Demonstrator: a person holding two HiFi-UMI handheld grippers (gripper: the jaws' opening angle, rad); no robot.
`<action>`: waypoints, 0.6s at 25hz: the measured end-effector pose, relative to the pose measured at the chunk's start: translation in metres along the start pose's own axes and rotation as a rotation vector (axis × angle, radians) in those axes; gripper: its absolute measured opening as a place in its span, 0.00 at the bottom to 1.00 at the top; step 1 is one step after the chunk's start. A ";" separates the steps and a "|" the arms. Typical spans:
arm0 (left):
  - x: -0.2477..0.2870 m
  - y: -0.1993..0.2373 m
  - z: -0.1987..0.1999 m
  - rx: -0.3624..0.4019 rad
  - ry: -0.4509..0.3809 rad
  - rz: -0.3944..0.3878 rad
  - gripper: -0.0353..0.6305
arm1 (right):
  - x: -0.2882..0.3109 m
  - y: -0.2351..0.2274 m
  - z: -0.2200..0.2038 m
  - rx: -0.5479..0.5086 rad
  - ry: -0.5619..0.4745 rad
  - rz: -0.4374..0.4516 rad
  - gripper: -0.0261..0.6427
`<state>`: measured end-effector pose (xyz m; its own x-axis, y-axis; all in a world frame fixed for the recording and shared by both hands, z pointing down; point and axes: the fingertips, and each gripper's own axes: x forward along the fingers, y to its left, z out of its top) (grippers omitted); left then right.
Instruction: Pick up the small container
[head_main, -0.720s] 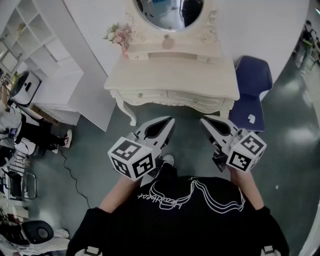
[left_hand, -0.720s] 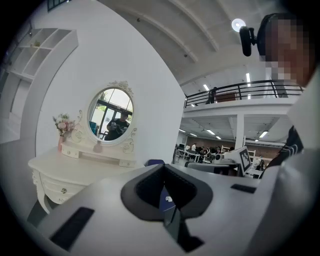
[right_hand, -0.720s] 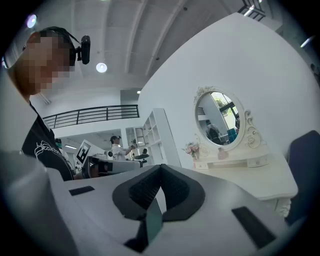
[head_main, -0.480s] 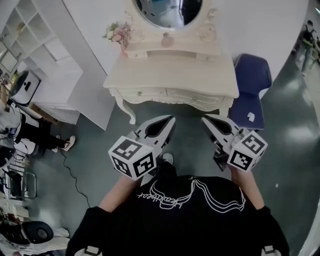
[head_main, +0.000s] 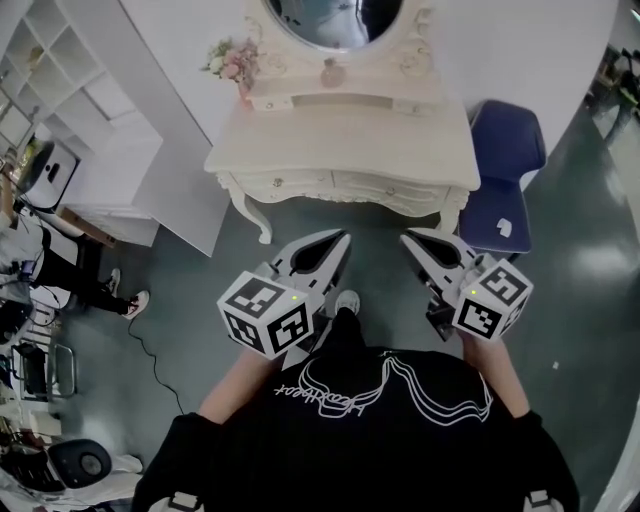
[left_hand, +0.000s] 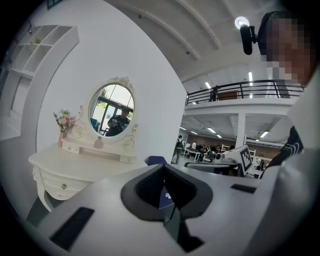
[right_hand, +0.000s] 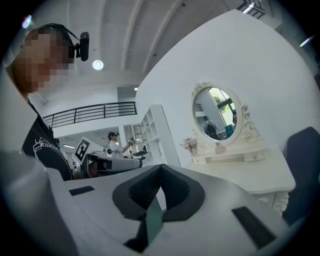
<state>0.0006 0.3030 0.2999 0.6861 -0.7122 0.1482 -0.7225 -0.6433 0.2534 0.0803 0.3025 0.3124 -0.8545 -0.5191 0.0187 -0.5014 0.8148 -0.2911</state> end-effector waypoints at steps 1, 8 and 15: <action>0.001 0.001 0.000 -0.002 0.001 -0.003 0.06 | 0.000 -0.002 -0.001 0.003 0.001 -0.005 0.05; 0.030 0.036 0.001 -0.031 0.025 -0.014 0.06 | 0.026 -0.039 0.003 0.027 0.013 -0.037 0.05; 0.087 0.111 0.020 -0.070 0.061 0.010 0.06 | 0.075 -0.116 0.014 0.096 0.022 -0.076 0.05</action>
<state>-0.0216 0.1644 0.3215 0.6845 -0.6986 0.2086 -0.7230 -0.6137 0.3174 0.0768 0.1653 0.3339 -0.8176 -0.5721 0.0648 -0.5505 0.7440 -0.3787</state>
